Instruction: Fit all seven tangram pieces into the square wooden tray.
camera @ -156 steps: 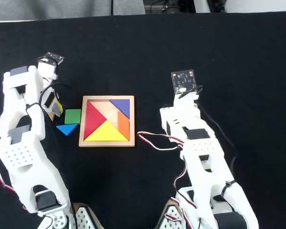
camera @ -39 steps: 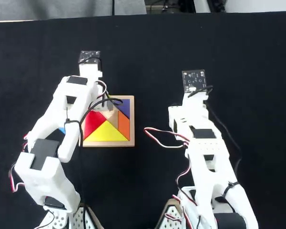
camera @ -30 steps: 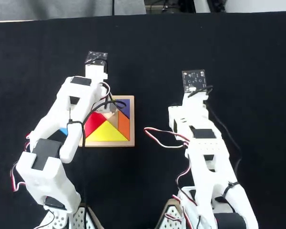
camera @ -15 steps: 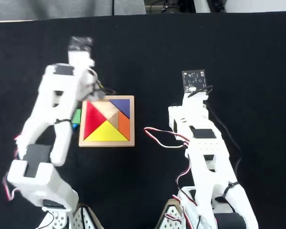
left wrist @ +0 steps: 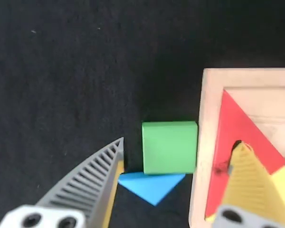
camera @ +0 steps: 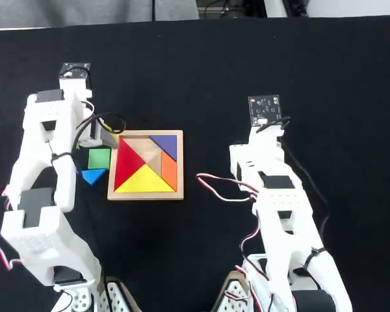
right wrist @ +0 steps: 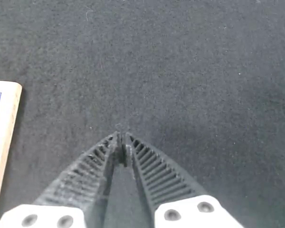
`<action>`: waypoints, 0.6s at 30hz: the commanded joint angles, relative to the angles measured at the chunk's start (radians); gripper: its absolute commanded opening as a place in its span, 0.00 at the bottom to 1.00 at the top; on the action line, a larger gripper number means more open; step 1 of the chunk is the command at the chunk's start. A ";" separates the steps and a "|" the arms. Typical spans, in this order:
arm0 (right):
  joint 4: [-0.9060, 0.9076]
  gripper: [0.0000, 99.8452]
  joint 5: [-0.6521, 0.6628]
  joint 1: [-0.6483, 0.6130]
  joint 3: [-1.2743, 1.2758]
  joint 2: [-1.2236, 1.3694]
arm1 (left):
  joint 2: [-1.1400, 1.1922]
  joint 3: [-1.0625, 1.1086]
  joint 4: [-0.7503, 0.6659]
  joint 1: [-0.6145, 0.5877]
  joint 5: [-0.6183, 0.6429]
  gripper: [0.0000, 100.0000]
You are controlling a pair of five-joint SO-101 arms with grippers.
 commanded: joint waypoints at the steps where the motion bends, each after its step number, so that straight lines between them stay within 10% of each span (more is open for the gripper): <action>1: -0.023 0.01 0.011 0.012 -0.027 -0.044 | 0.017 -0.019 -0.025 -0.015 0.000 0.35; 18: -0.023 0.01 0.012 0.012 -0.027 -0.042 | 0.120 -0.028 -0.028 -0.042 -0.138 0.32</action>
